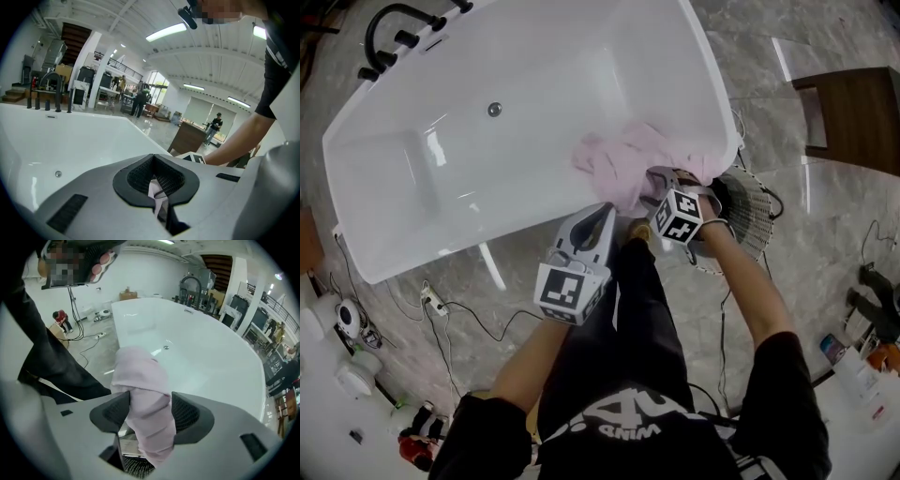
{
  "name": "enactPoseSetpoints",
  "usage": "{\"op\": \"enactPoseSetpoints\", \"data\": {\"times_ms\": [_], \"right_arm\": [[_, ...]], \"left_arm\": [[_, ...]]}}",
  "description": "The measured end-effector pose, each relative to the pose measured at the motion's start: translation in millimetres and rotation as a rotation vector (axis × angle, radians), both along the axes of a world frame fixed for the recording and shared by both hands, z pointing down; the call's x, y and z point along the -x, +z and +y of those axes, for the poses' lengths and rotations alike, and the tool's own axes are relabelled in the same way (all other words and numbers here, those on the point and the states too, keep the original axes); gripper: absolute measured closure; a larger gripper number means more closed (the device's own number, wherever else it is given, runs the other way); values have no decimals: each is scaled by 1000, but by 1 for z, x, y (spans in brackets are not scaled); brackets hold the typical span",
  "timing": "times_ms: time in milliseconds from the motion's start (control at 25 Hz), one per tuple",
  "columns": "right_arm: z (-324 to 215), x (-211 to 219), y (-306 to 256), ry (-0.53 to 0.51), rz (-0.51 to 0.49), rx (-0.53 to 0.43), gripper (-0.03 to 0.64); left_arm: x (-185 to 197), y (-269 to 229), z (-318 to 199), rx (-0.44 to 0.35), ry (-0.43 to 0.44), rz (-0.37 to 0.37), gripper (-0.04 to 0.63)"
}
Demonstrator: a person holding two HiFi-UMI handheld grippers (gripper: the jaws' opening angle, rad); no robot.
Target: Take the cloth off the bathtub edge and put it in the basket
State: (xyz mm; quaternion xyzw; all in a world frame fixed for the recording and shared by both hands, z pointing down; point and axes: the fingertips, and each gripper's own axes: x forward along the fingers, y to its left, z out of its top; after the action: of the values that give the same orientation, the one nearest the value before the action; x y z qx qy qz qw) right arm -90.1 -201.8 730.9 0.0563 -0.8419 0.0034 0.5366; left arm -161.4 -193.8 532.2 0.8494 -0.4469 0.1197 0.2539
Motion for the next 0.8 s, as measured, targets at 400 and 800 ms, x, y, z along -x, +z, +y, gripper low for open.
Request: {"op": "enactPoseSetpoints", "data": {"times_ms": [400,800], "right_arm": [[1,5,10,-49,-7,28,371],[8,1,15,-189,75,-17,367]], "left_arm": [[5,9,-1,24,-7,9,583],[8,9,0,32,-9,13,583]]}}
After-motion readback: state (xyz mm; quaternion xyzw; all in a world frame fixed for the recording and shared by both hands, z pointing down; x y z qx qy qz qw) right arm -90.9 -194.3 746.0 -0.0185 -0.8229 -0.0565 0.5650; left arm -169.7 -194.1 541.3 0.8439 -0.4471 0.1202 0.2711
